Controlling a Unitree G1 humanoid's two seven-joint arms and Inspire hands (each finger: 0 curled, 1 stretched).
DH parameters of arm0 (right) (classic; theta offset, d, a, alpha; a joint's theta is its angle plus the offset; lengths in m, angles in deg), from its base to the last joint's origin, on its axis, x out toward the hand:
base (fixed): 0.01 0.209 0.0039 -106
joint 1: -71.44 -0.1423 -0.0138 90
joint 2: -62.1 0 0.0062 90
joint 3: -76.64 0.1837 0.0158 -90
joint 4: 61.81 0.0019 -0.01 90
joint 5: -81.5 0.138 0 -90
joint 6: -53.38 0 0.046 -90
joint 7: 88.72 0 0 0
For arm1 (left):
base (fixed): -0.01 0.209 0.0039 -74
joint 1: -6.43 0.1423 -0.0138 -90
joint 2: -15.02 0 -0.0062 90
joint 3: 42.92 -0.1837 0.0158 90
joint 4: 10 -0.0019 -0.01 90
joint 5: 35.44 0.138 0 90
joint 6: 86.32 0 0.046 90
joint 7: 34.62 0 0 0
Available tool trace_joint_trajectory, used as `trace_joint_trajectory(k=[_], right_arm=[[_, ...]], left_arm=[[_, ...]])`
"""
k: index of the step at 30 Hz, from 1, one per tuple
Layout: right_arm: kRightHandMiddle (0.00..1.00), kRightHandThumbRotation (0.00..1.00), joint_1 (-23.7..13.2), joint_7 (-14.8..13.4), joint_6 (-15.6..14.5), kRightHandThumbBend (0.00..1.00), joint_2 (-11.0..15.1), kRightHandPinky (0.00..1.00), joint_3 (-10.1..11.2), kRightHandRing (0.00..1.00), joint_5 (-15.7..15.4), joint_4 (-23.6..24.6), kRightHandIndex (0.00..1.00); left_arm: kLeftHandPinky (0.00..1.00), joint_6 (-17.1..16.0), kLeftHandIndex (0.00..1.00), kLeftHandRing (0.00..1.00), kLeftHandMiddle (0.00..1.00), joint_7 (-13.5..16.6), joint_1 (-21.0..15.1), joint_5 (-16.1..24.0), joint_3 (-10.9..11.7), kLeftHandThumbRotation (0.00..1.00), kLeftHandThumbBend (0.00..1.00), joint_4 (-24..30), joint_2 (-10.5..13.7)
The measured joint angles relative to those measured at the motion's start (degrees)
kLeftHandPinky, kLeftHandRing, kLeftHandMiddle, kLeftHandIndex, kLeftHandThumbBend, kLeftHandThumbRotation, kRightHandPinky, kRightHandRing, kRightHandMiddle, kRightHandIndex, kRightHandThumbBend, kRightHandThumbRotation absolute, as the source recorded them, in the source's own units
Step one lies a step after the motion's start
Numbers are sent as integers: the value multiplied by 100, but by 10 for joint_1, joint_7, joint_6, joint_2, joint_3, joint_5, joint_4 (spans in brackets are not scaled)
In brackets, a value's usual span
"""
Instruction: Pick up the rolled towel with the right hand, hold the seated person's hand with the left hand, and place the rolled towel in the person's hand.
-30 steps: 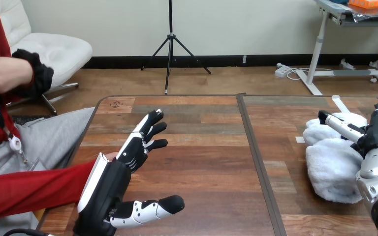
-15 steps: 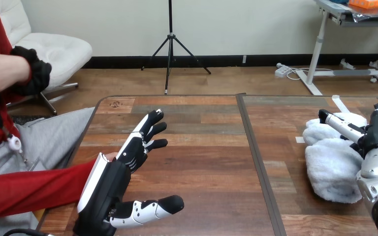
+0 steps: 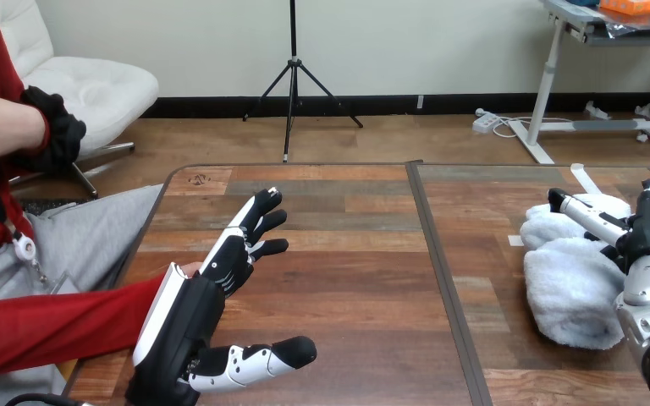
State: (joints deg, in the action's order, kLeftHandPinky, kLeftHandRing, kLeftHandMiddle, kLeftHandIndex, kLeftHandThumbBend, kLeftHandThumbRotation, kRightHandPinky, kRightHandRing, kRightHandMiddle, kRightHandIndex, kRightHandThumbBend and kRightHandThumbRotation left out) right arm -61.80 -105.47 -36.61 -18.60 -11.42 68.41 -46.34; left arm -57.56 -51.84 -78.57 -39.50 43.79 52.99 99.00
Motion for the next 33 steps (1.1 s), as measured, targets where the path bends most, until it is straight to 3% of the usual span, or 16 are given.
trace_joint_trajectory(k=[6, 9, 10, 11, 15, 21, 27, 33], right_arm=[[100, 64, -2, 12, -6, 98, 4, 76, -3, 96, -6, 0, 100], [86, 63, -4, 17, -13, 98, 6, 60, -12, 79, -15, 0, 98], [73, 62, -5, 18, -14, 99, 7, 48, -15, 65, -18, 0, 96], [68, 62, -5, 19, -15, 99, 8, 44, -16, 59, -19, 0, 95], [59, 60, -8, 23, -19, 98, 8, 35, -20, 49, -25, 0, 90], [59, 58, -8, 27, -17, 100, 8, 39, -31, 51, -32, 1, 77], [52, 55, -8, 29, -6, 100, 6, 37, -43, 46, -42, 1, 66], [57, 51, -8, 29, 1, 100, -2, 42, -55, 53, -52, 1, 62]], left_arm=[[81, 0, 94, 91, 95, 0, 0, 2, 0, 55, 100, 0, 0], [80, 0, 94, 91, 95, 0, 0, 2, 0, 55, 100, 0, 0], [80, 0, 94, 91, 95, 0, 0, 2, 0, 55, 100, 0, 0], [80, 0, 94, 91, 95, 0, 0, 2, 0, 55, 100, 0, 0], [80, 0, 94, 91, 95, 0, 0, 2, 0, 55, 100, 0, 0], [81, 0, 94, 91, 95, 0, 0, 1, 0, 54, 100, 0, 0], [81, 0, 94, 91, 95, 0, 0, 2, 0, 54, 100, 0, 0], [81, 0, 94, 91, 95, 0, 0, 2, 0, 54, 100, 0, -1]])
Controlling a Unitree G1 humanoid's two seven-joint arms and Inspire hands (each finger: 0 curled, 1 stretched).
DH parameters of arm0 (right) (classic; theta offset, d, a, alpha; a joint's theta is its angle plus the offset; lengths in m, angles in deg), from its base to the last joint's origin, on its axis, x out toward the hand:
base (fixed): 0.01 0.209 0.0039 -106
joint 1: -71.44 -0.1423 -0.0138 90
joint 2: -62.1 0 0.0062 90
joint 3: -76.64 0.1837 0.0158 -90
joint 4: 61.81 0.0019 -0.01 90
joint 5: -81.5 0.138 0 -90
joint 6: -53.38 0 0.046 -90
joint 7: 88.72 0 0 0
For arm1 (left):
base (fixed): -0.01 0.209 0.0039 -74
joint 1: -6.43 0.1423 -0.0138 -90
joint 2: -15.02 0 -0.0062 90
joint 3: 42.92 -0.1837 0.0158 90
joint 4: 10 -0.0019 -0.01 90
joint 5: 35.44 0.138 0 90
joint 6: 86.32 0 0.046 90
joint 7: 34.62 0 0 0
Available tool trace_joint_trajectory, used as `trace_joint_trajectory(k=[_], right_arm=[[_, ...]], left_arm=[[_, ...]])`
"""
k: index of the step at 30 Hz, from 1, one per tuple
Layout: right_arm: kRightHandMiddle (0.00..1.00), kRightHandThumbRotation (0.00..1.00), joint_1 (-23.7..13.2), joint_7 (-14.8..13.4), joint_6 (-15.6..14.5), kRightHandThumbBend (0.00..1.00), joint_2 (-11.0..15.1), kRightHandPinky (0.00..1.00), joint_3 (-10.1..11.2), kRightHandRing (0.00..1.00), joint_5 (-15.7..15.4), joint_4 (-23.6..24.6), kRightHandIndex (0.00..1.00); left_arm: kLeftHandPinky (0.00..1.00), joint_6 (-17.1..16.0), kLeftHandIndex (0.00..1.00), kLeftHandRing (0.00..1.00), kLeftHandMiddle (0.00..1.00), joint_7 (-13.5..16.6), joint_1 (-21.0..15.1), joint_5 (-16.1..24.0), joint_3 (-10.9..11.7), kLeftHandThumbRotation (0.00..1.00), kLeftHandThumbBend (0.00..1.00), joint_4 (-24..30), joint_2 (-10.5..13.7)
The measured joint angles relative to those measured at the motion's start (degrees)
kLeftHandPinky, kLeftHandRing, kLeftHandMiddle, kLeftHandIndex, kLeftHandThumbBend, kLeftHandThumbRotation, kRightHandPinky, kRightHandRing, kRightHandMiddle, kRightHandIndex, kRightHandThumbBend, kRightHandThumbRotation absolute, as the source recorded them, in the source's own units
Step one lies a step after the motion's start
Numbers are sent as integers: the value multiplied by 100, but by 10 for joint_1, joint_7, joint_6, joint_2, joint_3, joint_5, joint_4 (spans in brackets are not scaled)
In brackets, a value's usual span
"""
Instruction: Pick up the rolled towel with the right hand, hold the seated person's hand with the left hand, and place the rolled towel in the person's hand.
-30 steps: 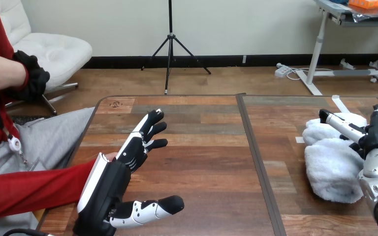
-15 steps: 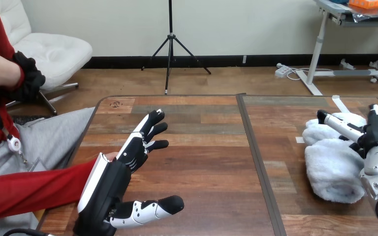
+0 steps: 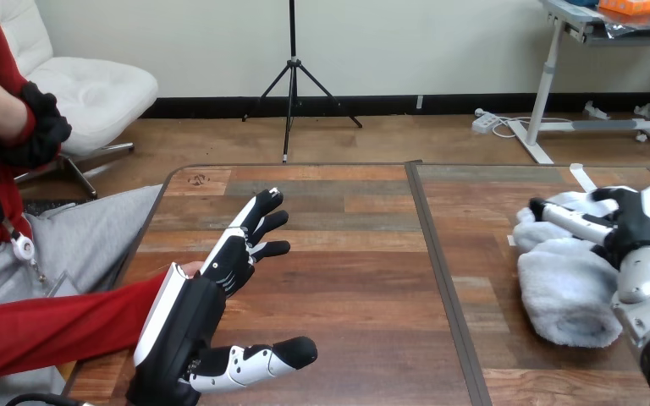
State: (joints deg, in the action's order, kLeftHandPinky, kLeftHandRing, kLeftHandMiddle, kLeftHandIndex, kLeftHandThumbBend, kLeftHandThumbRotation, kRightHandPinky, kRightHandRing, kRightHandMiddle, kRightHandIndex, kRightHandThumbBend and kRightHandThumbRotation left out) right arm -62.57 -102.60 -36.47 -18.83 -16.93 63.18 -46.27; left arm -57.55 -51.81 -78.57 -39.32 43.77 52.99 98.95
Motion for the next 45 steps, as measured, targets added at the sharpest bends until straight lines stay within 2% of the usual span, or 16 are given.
trace_joint_trajectory(k=[6, 15, 30, 37, 45], right_arm=[[63, 46, 0, 3, 6, 100, -3, 45, -13, 59, -8, 2, 63], [62, 38, 2, 13, 34, 96, -8, 44, -27, 57, -11, 4, 63], [65, 26, 10, 45, 74, 89, -19, 53, -46, 62, -14, 25, 65], [64, 25, 16, 63, 96, 89, -25, 54, -53, 61, -16, 40, 63], [62, 26, 24, 84, 137, 90, -26, 54, -63, 60, -22, 50, 61]], left_arm=[[81, 0, 94, 91, 95, 0, 0, -1, 0, 53, 100, 0, 0], [81, 0, 94, 92, 95, 0, 0, -1, 0, 53, 100, 0, 0], [81, 0, 93, 91, 95, 0, 0, -1, 0, 53, 100, 0, 0], [82, 0, 93, 92, 95, 0, -1, -1, 0, 53, 100, 0, -1], [82, 0, 93, 92, 95, 0, -2, -2, 0, 53, 100, 0, -1]])
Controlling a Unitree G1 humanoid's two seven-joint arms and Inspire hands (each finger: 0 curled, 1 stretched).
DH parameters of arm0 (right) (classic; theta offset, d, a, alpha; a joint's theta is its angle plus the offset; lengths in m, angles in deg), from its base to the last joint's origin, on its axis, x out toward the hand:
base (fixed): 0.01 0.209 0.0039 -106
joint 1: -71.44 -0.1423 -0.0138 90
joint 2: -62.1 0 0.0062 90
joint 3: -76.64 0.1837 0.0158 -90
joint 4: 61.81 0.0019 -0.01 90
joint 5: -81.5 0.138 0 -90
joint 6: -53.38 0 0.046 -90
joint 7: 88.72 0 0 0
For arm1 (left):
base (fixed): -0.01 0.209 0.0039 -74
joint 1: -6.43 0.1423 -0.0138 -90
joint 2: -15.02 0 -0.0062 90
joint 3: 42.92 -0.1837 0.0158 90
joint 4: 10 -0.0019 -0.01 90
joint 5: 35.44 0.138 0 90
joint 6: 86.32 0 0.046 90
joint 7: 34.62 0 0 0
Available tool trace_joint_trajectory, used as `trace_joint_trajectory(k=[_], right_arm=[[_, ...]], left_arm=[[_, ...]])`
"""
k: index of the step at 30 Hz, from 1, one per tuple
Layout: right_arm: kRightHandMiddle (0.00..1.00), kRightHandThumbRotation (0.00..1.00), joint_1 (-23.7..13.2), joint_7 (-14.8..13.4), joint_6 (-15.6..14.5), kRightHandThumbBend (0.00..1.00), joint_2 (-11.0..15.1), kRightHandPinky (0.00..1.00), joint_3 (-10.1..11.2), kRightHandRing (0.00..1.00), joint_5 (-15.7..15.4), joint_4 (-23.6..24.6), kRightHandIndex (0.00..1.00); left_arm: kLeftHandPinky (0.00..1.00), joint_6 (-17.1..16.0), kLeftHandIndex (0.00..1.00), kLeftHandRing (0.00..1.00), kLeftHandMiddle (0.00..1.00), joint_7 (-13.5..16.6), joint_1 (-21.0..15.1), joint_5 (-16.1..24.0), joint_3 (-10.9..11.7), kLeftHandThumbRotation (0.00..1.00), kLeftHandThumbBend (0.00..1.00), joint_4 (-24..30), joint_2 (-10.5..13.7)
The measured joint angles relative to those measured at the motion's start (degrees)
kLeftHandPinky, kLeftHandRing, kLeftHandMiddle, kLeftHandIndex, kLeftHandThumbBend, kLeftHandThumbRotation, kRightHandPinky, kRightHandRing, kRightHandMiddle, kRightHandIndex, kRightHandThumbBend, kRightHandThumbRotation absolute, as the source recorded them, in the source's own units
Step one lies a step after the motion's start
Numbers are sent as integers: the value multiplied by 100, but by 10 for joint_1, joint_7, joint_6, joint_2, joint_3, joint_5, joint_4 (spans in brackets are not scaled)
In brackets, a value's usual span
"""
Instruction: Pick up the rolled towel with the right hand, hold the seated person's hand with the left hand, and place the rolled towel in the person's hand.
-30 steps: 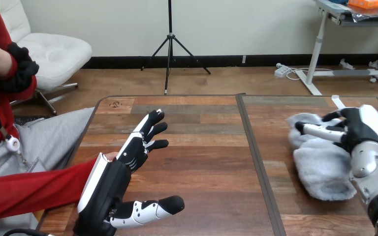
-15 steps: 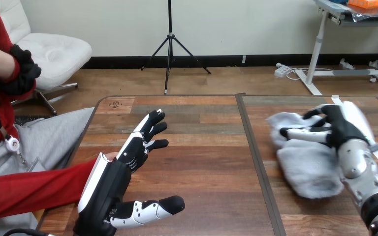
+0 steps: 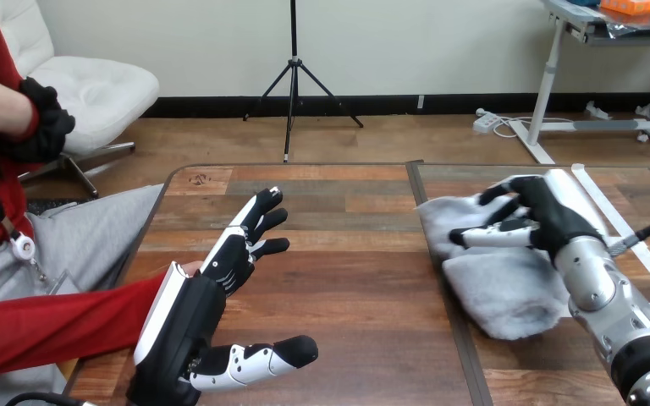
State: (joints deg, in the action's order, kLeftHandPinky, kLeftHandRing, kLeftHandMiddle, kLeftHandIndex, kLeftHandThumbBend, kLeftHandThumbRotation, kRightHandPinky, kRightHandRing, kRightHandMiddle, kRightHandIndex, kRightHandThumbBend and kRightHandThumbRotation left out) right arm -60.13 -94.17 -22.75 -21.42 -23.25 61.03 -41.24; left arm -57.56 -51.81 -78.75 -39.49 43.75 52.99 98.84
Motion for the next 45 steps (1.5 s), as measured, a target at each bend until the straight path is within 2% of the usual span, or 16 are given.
trace_joint_trajectory(k=[13, 24, 30, 36, 40, 45], right_arm=[[58, 28, 18, 35, 59, 92, 8, 54, -7, 55, -1, 18, 57], [54, 26, 30, 72, 109, 92, 30, 51, -12, 52, -2, 26, 55], [55, 28, 35, 85, 131, 96, 39, 52, -13, 53, -3, 31, 56], [60, 32, 43, 79, 139, 99, 45, 55, -15, 57, -10, 40, 61], [71, 41, 48, 60, 138, 100, 45, 62, -20, 67, -25, 45, 72], [79, 47, 53, 41, 117, 100, 44, 66, -31, 74, -45, 61, 81]], left_arm=[[82, 0, 93, 92, 95, -1, 0, -1, 0, 52, 100, 0, 0], [83, 0, 93, 93, 96, -3, -1, -2, 0, 50, 100, 0, 0], [83, 0, 93, 92, 95, -5, -2, -7, -1, 50, 100, 0, 0], [83, 0, 93, 92, 95, -6, -2, -8, -1, 51, 100, 0, 1], [83, 0, 93, 92, 95, -6, -2, -9, -1, 51, 100, 0, 1], [82, 0, 93, 92, 95, -6, -2, -9, -1, 50, 100, 0, 1]])
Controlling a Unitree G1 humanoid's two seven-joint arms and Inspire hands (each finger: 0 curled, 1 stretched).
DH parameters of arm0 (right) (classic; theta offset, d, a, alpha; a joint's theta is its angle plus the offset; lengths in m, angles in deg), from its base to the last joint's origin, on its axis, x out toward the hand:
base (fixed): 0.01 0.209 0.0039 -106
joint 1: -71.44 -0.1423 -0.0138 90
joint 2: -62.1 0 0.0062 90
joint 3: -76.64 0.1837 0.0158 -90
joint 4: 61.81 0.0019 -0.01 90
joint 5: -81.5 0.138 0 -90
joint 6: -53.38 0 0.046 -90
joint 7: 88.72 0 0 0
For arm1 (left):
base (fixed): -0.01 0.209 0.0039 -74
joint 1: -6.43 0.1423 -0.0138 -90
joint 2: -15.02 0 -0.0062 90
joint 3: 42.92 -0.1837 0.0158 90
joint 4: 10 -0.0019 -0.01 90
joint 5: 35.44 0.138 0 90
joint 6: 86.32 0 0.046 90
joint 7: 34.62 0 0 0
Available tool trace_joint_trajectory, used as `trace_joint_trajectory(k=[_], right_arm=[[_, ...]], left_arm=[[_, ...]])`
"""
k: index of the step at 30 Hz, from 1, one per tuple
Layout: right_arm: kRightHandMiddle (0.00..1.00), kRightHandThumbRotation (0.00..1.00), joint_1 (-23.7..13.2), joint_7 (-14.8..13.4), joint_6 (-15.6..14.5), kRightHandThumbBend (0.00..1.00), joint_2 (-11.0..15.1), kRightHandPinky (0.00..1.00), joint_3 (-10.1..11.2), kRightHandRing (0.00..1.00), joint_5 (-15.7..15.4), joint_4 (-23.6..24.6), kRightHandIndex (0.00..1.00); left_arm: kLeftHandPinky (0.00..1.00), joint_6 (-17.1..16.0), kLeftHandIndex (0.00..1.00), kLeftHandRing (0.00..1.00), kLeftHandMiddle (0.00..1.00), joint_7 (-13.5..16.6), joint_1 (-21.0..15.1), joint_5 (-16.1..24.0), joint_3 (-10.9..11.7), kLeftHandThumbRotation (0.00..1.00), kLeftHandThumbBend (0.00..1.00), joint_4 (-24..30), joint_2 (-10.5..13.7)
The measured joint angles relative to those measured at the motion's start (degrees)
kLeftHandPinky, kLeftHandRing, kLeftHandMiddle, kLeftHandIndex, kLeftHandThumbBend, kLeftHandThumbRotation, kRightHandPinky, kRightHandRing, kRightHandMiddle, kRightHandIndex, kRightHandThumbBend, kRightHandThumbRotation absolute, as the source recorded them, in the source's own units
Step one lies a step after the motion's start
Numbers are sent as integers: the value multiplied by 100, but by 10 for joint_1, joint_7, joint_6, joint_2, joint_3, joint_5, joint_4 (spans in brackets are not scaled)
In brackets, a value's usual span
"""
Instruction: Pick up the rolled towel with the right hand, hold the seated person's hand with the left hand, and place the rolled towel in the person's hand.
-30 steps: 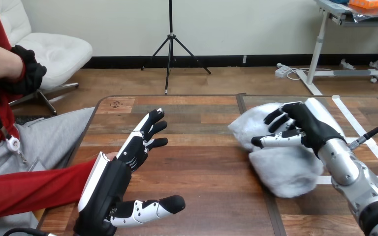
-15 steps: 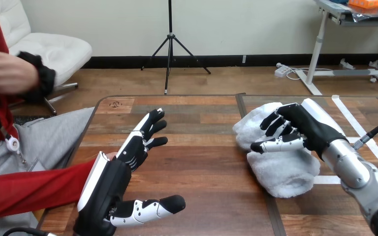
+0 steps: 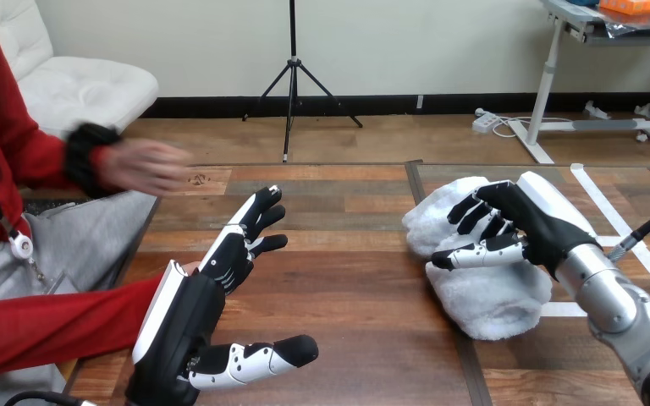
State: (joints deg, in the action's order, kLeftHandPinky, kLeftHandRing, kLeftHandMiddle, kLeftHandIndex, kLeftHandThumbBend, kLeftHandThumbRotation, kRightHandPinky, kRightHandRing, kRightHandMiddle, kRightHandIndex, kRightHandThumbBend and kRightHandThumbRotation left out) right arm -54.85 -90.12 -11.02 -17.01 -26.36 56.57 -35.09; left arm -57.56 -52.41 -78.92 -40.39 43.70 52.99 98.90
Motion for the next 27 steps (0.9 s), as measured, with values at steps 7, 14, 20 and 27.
trace_joint_trajectory(k=[7, 14, 20, 27], right_arm=[[92, 53, 4, -9, -42, 100, -5, 77, -8, 89, -12, 28, 92], [99, 54, 5, -4, -109, 100, -13, 85, -20, 96, -25, 66, 98], [100, 56, 10, -3, -142, 100, -19, 83, -27, 98, -30, 95, 100], [100, 56, 23, 1, -155, 100, -22, 83, -29, 99, -29, 123, 100]], left_arm=[[82, 0, 93, 93, 95, -1, 0, -1, 0, 50, 100, 0, 0], [82, 0, 93, 92, 95, -3, 0, -1, 0, 51, 100, 0, 0], [82, 0, 93, 92, 95, -5, 0, -2, 0, 51, 100, 0, 0], [82, 0, 93, 92, 95, -6, 0, -2, 0, 51, 100, 0, 0]])
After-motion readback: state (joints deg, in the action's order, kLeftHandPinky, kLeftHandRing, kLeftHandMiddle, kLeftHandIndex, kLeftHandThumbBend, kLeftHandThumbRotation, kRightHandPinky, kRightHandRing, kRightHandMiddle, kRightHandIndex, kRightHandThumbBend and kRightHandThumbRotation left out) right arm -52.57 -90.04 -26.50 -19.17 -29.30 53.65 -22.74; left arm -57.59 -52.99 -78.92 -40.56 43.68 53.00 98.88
